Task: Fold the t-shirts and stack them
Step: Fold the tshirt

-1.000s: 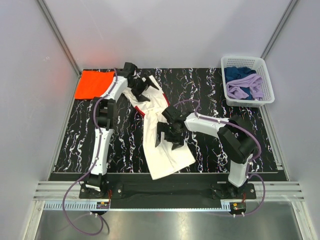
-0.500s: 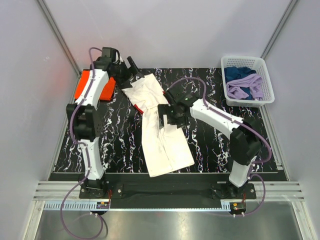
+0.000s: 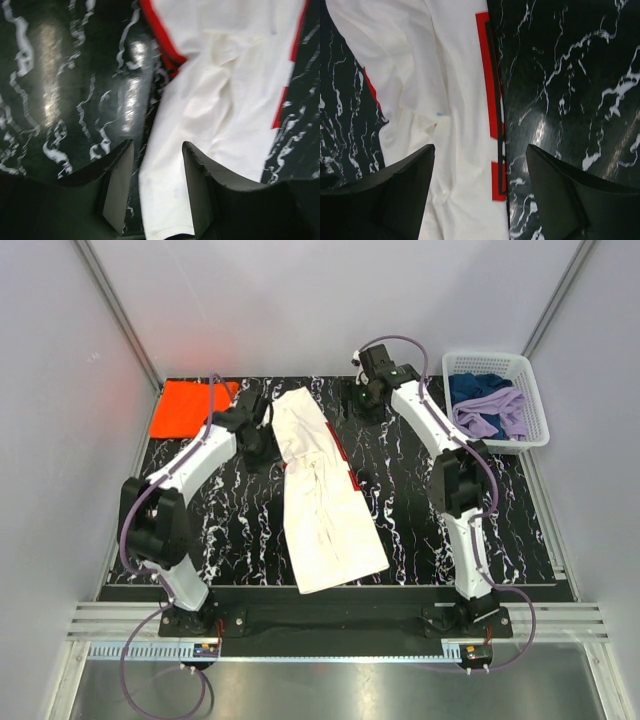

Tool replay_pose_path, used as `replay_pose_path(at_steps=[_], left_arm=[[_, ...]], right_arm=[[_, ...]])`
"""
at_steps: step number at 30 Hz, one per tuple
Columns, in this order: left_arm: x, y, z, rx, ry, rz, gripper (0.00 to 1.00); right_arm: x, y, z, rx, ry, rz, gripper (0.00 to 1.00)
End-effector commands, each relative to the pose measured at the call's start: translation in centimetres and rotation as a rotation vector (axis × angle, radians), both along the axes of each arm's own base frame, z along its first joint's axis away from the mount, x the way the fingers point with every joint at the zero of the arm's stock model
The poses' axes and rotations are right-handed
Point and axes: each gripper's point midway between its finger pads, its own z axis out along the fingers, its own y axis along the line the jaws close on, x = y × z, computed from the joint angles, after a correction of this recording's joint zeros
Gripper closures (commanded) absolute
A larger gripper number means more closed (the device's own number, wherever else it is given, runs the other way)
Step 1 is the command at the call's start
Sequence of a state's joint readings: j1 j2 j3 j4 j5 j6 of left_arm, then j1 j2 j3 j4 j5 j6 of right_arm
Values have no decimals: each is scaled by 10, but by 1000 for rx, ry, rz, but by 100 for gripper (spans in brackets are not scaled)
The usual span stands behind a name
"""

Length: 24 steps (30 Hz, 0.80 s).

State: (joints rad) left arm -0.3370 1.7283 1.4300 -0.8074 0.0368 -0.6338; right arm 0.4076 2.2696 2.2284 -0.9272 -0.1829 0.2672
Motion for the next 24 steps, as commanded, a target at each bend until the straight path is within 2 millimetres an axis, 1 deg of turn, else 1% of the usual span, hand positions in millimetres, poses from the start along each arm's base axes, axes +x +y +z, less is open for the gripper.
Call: replay_pose_path(at_steps=[1, 2, 3, 4, 5, 6, 7, 8, 9, 10, 11, 12, 13, 14, 15, 16, 18, 19, 20, 21, 23, 24], left_arm=[[7, 40, 75, 49, -305, 168, 49], [3, 44, 83, 51, -334, 170, 47], [-3, 48, 89, 57, -360, 168, 40], [-13, 57, 96, 56, -384, 182, 37], [-18, 60, 97, 46, -387, 182, 36], [-21, 61, 99, 27, -394, 175, 36], [-30, 59, 99, -15, -386, 158, 36], [-35, 57, 97, -35, -381, 147, 36], [-40, 54, 97, -54, -377, 137, 36], [-47, 51, 104, -86, -390, 122, 37], [-55, 50, 96, -97, -373, 118, 37], [-59, 50, 97, -113, -381, 129, 37], [-69, 45, 103, -157, -395, 113, 37], [-75, 45, 99, -169, -388, 118, 37], [-79, 44, 99, -192, -390, 123, 38], [-86, 43, 108, -215, -416, 119, 38], [-93, 44, 106, -227, -418, 122, 38], [-97, 44, 111, -236, -434, 118, 38], [-99, 45, 112, -235, -436, 120, 38], [-102, 46, 112, -233, -430, 118, 38], [-105, 46, 116, -235, -438, 115, 38], [-107, 46, 118, -237, -440, 114, 38]], right_arm=[[19, 12, -1, -50, -68, 105, 17], [30, 14, 9, -48, -122, 110, 15], [42, 19, 5, -43, -158, 114, 14], [47, 22, 4, -38, -179, 120, 14], [59, 27, 7, -16, -227, 116, 13], [63, 30, 1, -7, -233, 111, 12], [67, 33, -3, 8, -234, 101, 12], [72, 37, -4, 23, -248, 105, 11], [74, 42, -20, 29, -229, 118, 11], [76, 48, -16, 56, -237, 136, 12], [77, 51, -21, 68, -229, 144, 14], [77, 53, -40, 69, -195, 149, 15], [79, 57, -39, 89, -195, 147, 18], [81, 58, -45, 95, -193, 145, 19], [81, 61, -54, 102, -181, 148, 20], [80, 60, -65, 96, -162, 135, 21], [84, 60, -76, 100, -160, 118, 25], [85, 60, -79, 102, -156, 109, 26], [87, 61, -82, 112, -152, 90, 29], [87, 62, -90, 115, -140, 85, 29], [89, 65, -91, 136, -135, 71, 30], [89, 65, -101, 132, -119, 61, 31]])
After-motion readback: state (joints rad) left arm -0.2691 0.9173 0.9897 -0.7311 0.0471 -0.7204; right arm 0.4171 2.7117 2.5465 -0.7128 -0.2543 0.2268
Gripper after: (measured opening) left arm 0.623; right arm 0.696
